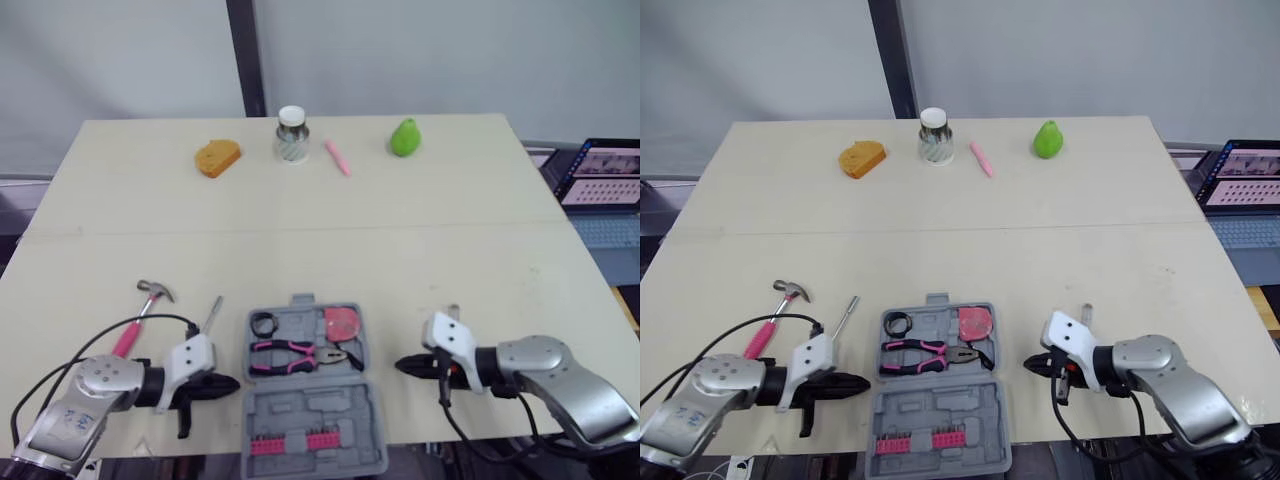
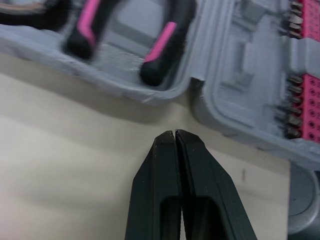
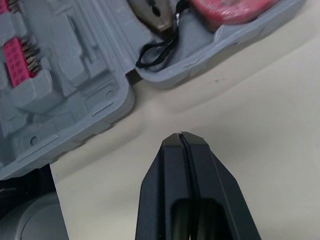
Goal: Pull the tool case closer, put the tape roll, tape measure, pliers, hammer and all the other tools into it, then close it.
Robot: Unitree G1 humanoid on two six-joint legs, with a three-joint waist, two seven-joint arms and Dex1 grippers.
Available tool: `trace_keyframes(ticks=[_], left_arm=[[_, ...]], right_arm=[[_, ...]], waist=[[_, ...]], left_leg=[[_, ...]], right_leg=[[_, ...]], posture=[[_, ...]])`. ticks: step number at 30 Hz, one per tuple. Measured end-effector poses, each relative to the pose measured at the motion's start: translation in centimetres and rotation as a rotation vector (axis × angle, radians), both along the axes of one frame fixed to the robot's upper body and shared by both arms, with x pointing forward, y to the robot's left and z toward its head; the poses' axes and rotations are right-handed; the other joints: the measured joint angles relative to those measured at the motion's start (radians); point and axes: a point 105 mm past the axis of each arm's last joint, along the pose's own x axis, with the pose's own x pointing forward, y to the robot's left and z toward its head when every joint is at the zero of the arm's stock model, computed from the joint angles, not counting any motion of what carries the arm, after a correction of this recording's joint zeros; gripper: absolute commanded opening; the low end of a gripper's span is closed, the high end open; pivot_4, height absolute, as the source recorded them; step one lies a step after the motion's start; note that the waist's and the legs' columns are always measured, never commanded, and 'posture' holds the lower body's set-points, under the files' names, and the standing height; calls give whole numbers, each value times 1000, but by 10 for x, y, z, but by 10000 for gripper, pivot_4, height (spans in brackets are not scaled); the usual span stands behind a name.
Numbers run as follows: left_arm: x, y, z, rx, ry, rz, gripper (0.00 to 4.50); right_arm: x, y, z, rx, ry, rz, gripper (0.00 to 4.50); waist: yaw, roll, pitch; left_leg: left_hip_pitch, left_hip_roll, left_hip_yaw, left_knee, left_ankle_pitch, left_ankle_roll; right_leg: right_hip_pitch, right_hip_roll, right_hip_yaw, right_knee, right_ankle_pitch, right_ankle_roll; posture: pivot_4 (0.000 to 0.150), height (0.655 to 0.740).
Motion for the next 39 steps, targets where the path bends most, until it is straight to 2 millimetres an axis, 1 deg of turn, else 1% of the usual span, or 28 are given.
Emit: trace_keyframes(ticks=[4, 9, 14, 20, 26, 31, 34, 39], left_arm=[[-2, -11, -4, -7, 7, -13, 1157], [8, -24, -4, -31, -34, 1, 1157], [14, -25, -3, -26, -46, 18, 1157], [29, -25, 0, -22, -89, 43, 1157], [52, -28, 5, -31, -158, 70, 1157], [70, -28, 10, -27, -227, 105, 1157], [76, -28, 11, -29, -239, 115, 1157], [77, -27, 11, -27, -246, 113, 1157]], right_arm=[[0, 14, -7, -2, 0, 35, 0], [-1, 28, -14, 22, 12, 51, 0], [3, 29, -16, 18, 7, 43, 0], [13, 30, -16, 27, -9, 5, 0], [32, 27, -10, 28, -54, -51, 0], [39, 27, -8, 32, -69, -74, 0], [39, 27, -8, 36, -69, -75, 0], [44, 28, -8, 42, -72, -87, 0]], waist=[[0, 0, 0], [6, 0, 0], [2, 0, 0], [2, 0, 0], [4, 0, 0], [2, 0, 0], [1, 0, 0], [0, 0, 0]], left_leg=[[0, 0, 0, 1, 0, 0], [0, 0, -1, 3, 0, 0], [0, 0, -1, 3, 0, 0], [0, 0, -2, 3, 2, 2], [0, 0, -2, 3, 2, 0], [0, 0, -1, 3, 2, 0], [0, 0, -1, 3, 2, 0], [0, 0, -1, 3, 3, 0]], right_leg=[[0, 0, 0, 1, 0, 0], [1, 0, 0, 2, 1, 1], [1, 0, 0, 3, 2, 1], [1, 0, 0, 4, 4, 0], [1, 0, 0, 4, 4, 0], [1, 0, 0, 4, 4, 0], [1, 0, 0, 4, 4, 0], [1, 0, 0, 4, 4, 0]], posture=[[1500, 7400], [1500, 7400], [1500, 7400], [1500, 7400], [1500, 7400], [1500, 7400], [1500, 7400], [1500, 7400]])
